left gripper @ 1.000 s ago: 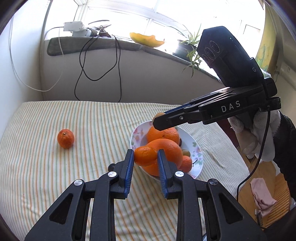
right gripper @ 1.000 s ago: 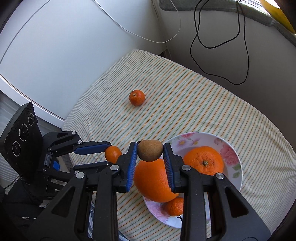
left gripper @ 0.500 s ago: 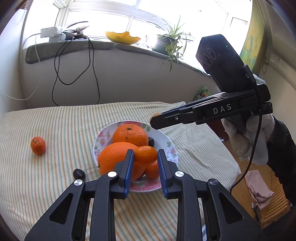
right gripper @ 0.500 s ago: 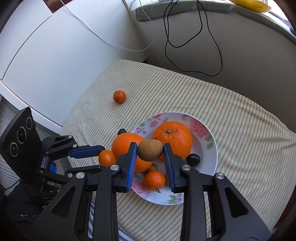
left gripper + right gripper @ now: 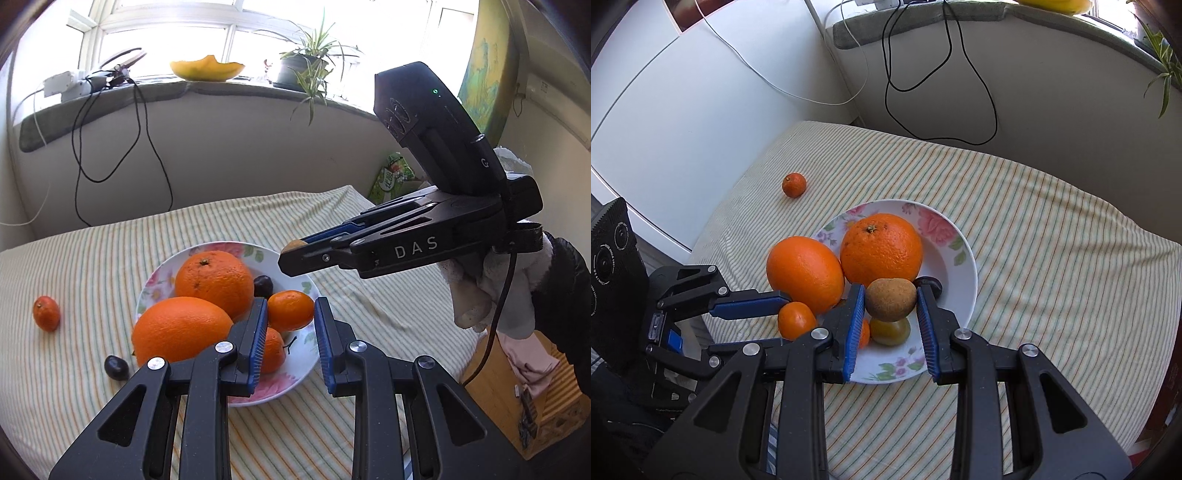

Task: Organize fruits
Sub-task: 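Open both tools to release the small orange and kiwi onto the plate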

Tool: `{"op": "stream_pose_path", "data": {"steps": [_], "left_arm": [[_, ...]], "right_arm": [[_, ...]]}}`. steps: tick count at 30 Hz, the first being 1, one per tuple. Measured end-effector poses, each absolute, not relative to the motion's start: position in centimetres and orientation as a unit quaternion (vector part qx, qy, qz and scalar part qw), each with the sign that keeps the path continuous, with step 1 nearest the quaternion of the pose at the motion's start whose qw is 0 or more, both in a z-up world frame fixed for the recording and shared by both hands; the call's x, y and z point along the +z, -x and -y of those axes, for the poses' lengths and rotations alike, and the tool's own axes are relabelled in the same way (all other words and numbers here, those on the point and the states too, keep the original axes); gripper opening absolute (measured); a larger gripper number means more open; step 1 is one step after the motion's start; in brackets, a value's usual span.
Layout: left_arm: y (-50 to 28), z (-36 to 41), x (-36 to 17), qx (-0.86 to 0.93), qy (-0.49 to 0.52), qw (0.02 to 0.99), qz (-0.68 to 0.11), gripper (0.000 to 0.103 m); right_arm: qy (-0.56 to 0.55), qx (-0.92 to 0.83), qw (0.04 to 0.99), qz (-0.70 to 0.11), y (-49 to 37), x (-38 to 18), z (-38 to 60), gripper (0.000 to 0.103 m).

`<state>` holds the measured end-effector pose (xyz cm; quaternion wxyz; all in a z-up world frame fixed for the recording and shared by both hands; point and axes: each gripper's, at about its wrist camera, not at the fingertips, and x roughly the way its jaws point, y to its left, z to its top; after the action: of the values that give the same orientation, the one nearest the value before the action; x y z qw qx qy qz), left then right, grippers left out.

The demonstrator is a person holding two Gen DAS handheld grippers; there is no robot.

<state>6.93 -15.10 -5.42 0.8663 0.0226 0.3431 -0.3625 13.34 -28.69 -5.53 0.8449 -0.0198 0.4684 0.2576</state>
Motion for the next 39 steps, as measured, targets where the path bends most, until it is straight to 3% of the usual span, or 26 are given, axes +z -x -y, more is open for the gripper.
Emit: {"op": "stream_pose_path", "data": {"steps": [21, 22, 25, 28, 32, 39], "left_arm": [[-6.9, 17.9, -6.3, -0.352, -0.069, 0.868, -0.344, 0.025], [-6.9, 17.9, -6.3, -0.349, -0.070, 0.869, -0.344, 0.031], [-6.9, 17.8, -6.2, -0.347, -0.069, 0.870, -0.343, 0.040], [-6.9, 17.7, -6.2, -0.346, -0.068, 0.871, -0.343, 0.040], [-6.6, 17.6, -6.3, -0.347, -0.068, 0.870, -0.344, 0.040], [-6.3, 17.2, -6.3, -0.345, -0.061, 0.871, -0.344, 0.045]], "right_arm": [[-0.011, 0.257, 0.838, -0.482, -14.5, -7.7, 29.8, 0.031], [-0.011, 0.257, 0.838, -0.481, -14.5, -7.7, 29.8, 0.033], [-0.010, 0.254, 0.842, -0.475, -14.5, -7.4, 29.9, 0.054], [-0.013, 0.255, 0.845, -0.470, -14.4, -7.1, 30.0, 0.056], [-0.014, 0.249, 0.850, -0.463, -14.3, -6.7, 30.2, 0.067], [-0.017, 0.242, 0.855, -0.458, -14.4, -6.2, 30.5, 0.067]]}}
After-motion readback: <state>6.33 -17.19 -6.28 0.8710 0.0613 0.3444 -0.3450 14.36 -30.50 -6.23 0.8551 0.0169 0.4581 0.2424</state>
